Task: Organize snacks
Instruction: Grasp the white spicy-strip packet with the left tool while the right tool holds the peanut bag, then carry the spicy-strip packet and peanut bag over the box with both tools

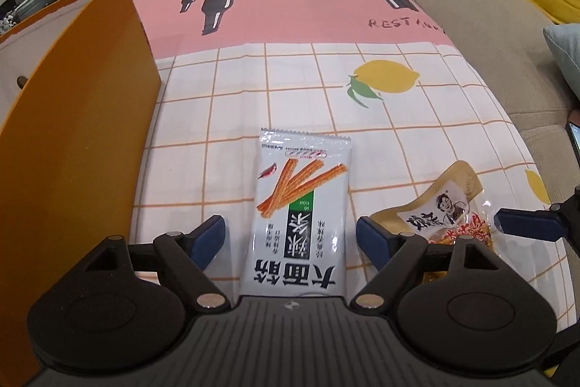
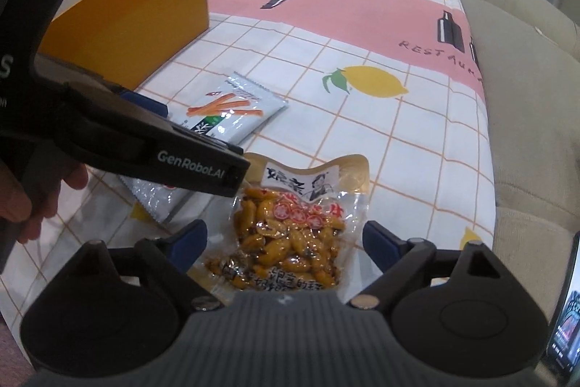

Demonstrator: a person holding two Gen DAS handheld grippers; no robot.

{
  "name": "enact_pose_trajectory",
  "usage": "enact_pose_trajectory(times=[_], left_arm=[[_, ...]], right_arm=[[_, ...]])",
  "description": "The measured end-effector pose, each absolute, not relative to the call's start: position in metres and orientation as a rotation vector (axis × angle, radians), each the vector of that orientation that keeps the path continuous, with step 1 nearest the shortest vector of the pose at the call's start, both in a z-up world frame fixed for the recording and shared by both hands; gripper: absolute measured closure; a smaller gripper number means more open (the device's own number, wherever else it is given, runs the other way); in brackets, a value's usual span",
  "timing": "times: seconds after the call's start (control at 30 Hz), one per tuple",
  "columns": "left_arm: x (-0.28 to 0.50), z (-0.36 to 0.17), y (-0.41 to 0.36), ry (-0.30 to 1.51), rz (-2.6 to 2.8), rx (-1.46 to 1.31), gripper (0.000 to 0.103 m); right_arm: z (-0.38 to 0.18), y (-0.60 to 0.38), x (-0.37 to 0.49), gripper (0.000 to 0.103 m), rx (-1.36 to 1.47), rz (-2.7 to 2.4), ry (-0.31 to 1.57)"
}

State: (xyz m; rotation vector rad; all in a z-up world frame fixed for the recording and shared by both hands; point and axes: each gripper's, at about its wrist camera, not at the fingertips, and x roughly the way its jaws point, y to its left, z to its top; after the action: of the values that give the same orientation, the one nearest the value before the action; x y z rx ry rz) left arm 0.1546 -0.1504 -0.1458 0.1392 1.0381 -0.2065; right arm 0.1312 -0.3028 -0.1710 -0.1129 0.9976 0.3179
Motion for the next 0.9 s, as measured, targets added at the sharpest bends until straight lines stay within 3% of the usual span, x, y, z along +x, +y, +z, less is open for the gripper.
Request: enact_pose_trajectory(times=[0.07, 0.17, 0.47, 0.9], left_arm=[[0.155, -0.145, -0.15, 1.036, -0.217, 0.134, 0.015], [0.154, -0.142, -0.152, 1.013, -0.233, 0.136, 0.045], [0.147, -0.136, -0.147, 0.999, -0.248, 0.068, 0.05], [0.142, -0.079, -0.137, 0.929, -0.245, -0.015, 0.05]], right_arm=[[-0.171, -0.305, 0.134, 0.025, -0.12, 0.281, 0.997], [-0.168, -0.309, 0.138, 0.028, -0.087, 0.275, 1.004], [-0.165, -0.306, 0.14, 0.031, -0.084, 0.262, 1.012], [-0.136, -0.311, 0.141, 0.033, -0.031, 0.239, 0.953]])
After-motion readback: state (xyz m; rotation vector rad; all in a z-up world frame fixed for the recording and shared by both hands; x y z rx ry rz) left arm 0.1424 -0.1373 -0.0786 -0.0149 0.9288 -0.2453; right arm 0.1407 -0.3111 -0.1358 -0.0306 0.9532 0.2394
